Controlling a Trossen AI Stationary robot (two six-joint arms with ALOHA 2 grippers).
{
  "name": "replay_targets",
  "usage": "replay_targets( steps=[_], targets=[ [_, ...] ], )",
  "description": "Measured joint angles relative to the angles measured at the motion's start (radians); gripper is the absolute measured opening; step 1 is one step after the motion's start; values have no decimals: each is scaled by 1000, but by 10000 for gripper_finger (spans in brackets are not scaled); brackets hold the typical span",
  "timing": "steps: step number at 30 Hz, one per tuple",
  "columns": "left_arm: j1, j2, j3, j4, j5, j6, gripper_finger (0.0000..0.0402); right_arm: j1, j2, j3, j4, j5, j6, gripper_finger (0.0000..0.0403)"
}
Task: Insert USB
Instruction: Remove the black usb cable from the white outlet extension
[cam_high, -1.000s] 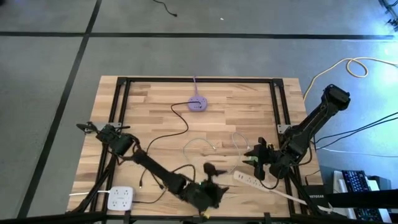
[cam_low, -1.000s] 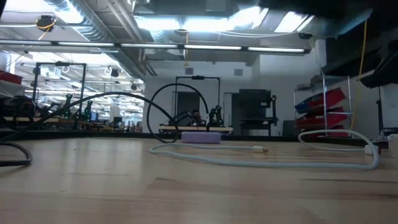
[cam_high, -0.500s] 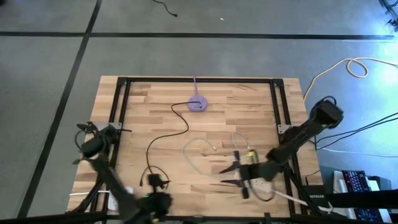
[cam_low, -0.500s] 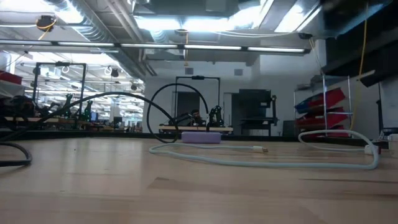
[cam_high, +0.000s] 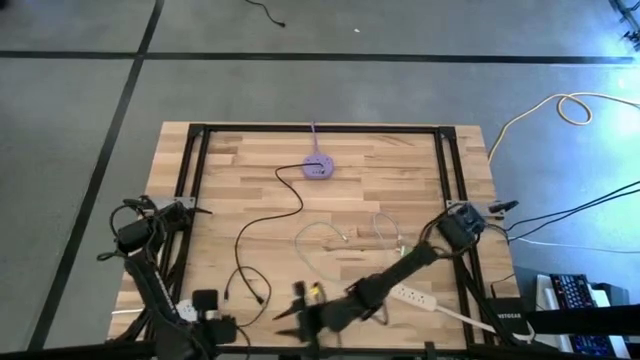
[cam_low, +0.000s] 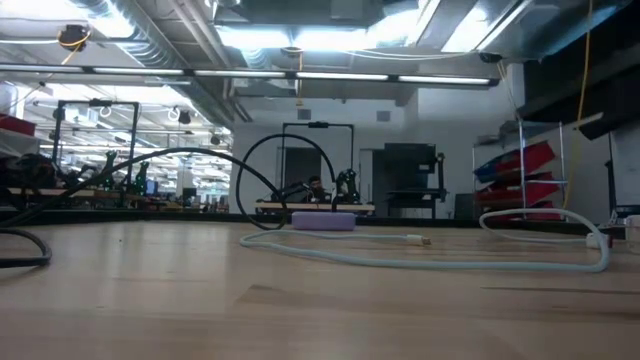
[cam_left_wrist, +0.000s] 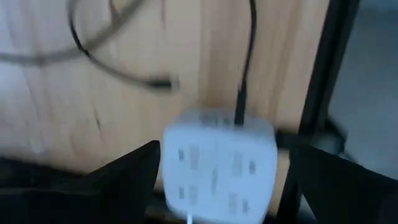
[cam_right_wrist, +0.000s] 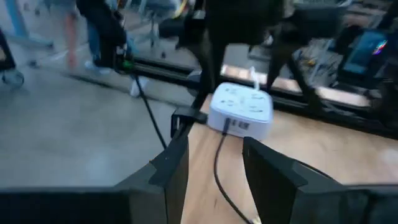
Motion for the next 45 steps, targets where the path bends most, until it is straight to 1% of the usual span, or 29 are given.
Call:
replay_targets(
  steps=[3,6,8,9,11,13,17,21,25,27,29,30,32,35,39,42,45],
  targets=[
    [-49,-1,0,-16,8,12,337,-22,113,190,-105,4,0,131],
    [-95,-2,-5,-4,30,-9,337,-48,201,336,-167,-14,15,131],
    [-115,-3,-24,18,33,-66,337,-66,248,407,-169,-53,29,131],
    [-126,-3,-38,42,19,-83,337,-75,272,435,-168,-62,44,131],
    [-142,-3,-69,104,-9,-100,337,-92,319,486,-162,-90,63,131],
    [-151,-3,-117,132,-9,-114,337,-103,367,524,-136,-120,51,131],
    [-156,-9,-192,194,-33,-122,337,-99,428,577,-131,-143,-22,144],
    [-155,-12,-240,206,-39,-127,337,-97,447,620,-181,-136,18,185],
    [-160,-16,-291,243,-41,-128,338,-104,447,629,-165,-104,-25,222],
    [-156,-20,-306,262,-35,-128,338,-111,447,632,-174,-150,-22,230],
    [-154,-21,-316,277,-36,-137,338,-118,447,638,-218,-201,11,231],
    [-154,-21,-316,281,-43,-143,338,-120,447,639,-240,-207,24,229],
    [-150,-20,-317,290,-55,-149,338,-120,447,640,-284,-180,28,220],
    [-135,-21,-318,291,-61,-151,338,-120,448,638,-292,-124,57,203],
    [-95,-21,-319,291,-57,-143,338,-120,447,639,-285,-148,109,184],
    [-69,-20,-321,287,-64,-108,338,-119,447,639,-334,-149,110,178],
    [-48,-20,-328,287,-99,-87,338,-119,447,639,-390,-148,113,177]
  ],
)
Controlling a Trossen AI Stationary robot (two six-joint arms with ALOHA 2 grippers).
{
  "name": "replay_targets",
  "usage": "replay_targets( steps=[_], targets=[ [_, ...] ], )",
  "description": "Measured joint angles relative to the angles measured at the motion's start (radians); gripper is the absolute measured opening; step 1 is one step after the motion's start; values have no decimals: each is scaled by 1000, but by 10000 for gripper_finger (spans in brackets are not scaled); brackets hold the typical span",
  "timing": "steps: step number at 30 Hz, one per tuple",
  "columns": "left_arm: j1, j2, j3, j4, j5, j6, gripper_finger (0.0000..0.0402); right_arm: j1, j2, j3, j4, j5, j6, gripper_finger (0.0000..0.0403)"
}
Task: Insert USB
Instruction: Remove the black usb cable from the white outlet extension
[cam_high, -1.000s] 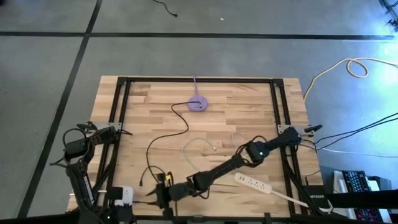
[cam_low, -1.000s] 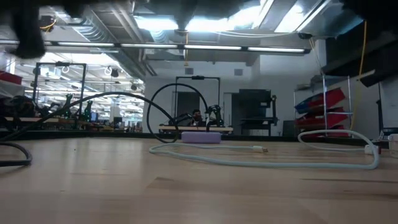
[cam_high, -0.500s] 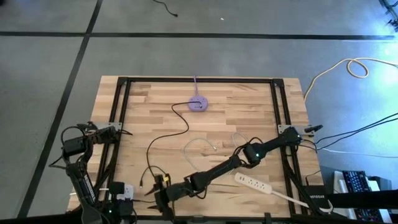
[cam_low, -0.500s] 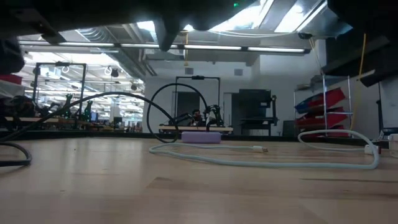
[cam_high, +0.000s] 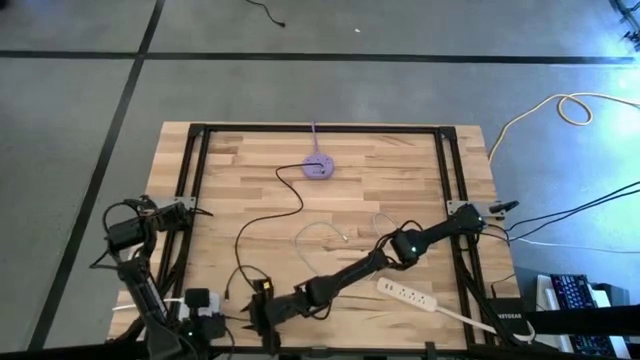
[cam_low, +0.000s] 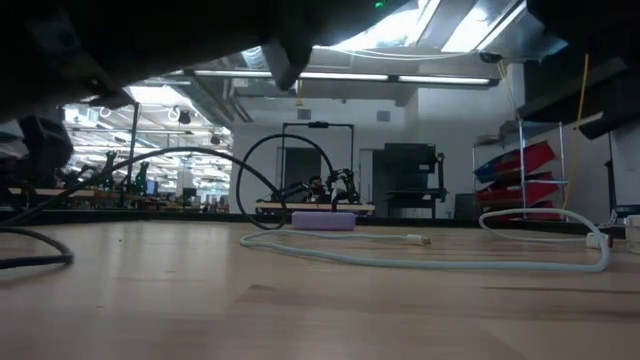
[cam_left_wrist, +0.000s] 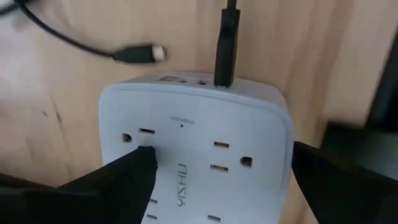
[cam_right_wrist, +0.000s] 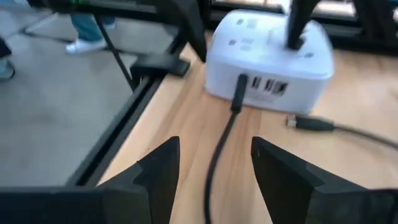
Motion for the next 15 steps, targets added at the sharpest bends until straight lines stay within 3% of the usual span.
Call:
replay_targets(
  steps=[10,15],
  targets=[
    [24,1,-2,9,-15,32,338,-1,0,-1,-24,92,-1,176],
    [24,2,-2,9,-18,32,338,-2,0,0,-48,96,42,144]
  ],
)
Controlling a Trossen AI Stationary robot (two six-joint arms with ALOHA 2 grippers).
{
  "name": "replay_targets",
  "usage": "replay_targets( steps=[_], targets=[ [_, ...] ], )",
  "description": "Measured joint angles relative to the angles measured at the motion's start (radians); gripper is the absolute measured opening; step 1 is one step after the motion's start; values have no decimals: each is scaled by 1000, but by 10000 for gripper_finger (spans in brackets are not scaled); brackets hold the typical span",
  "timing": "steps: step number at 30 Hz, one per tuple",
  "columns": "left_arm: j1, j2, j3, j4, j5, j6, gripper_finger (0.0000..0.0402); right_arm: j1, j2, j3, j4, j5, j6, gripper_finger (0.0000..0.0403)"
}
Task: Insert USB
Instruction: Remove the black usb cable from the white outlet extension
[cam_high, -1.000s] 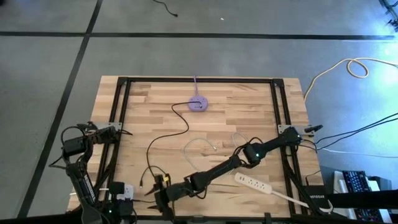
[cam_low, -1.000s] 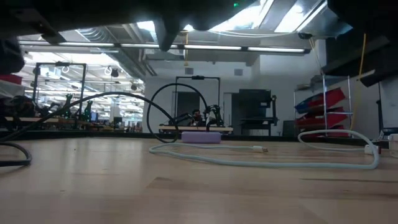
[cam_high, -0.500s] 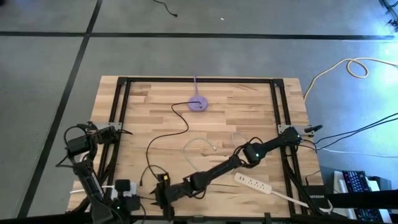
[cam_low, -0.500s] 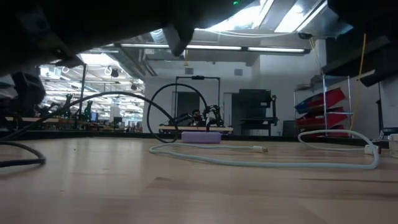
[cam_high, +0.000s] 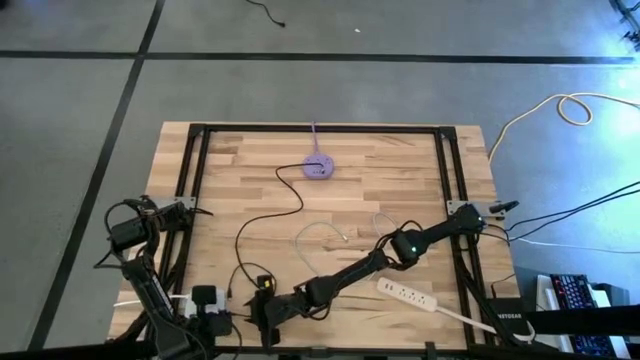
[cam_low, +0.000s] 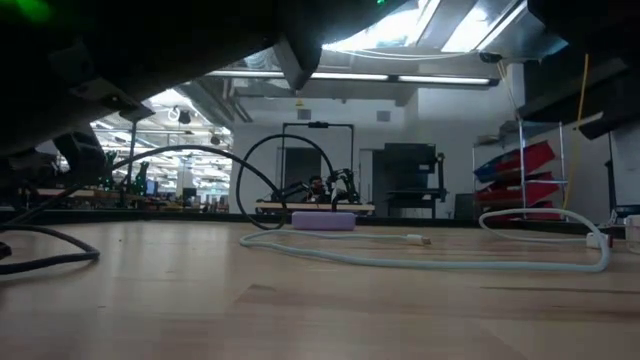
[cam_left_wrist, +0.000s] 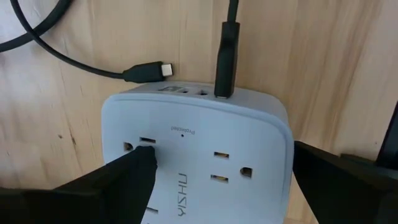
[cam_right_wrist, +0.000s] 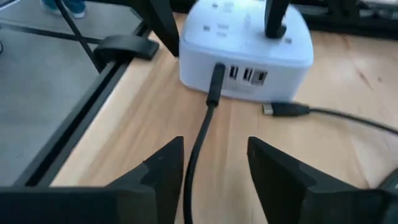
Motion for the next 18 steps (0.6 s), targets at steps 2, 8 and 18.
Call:
replay_targets(
  steps=[2,8,18],
  targets=[
    [0,0,0,0,1,0,338,-1,0,0,-9,0,2,127],
    [0,0,0,0,2,-1,338,-4,0,0,-43,-19,8,86],
    [0,0,0,1,3,-15,337,-1,0,0,-28,-86,-8,6]
  ],
)
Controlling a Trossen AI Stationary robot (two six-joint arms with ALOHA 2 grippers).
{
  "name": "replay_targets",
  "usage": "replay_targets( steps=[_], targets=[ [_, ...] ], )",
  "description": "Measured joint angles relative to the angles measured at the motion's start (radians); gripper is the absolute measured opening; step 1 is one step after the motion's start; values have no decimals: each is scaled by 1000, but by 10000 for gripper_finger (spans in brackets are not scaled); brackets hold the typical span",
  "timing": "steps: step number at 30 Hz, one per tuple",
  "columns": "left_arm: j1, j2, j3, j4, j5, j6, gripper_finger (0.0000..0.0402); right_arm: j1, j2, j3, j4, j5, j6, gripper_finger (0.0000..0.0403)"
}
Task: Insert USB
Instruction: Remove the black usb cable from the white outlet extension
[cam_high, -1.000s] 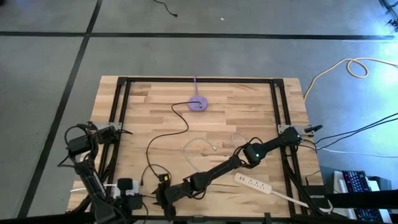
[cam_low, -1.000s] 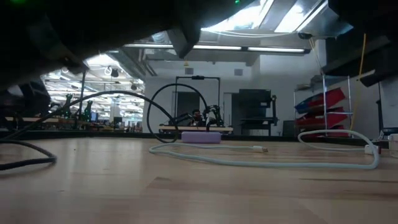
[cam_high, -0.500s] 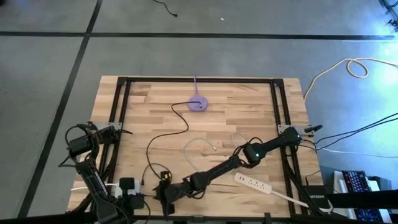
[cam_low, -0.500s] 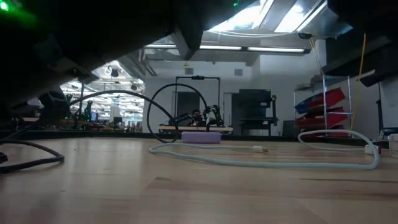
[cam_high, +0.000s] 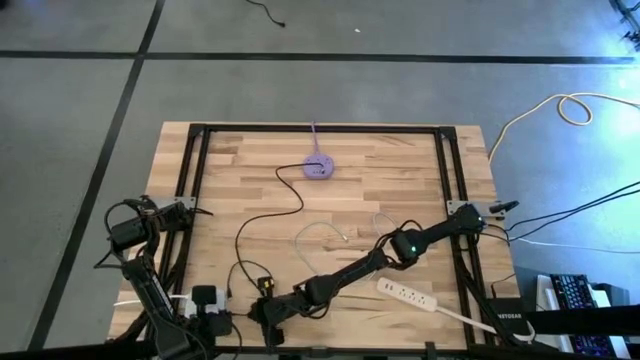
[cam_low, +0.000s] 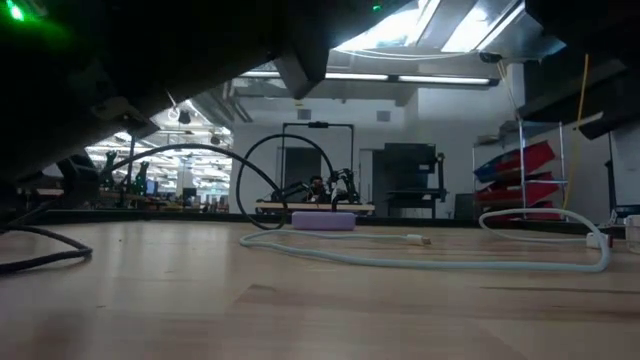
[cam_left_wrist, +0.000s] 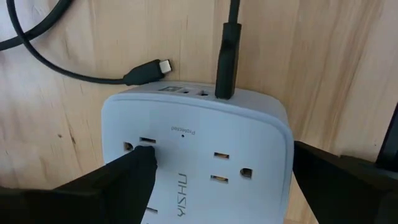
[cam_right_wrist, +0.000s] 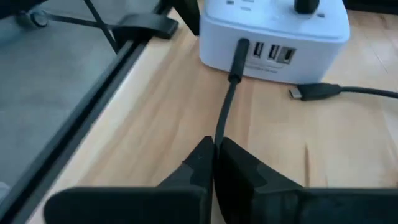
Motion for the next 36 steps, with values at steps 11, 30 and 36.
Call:
replay_targets(
  steps=[11,30,36],
  targets=[
    [-1,0,0,4,-1,-15,337,28,0,0,1,69,56,1],
    [0,0,0,14,-5,-23,337,-10,-1,0,119,-42,104,0],
    [1,0,0,14,-8,-26,337,-16,-4,4,74,-81,80,0]
  ],
)
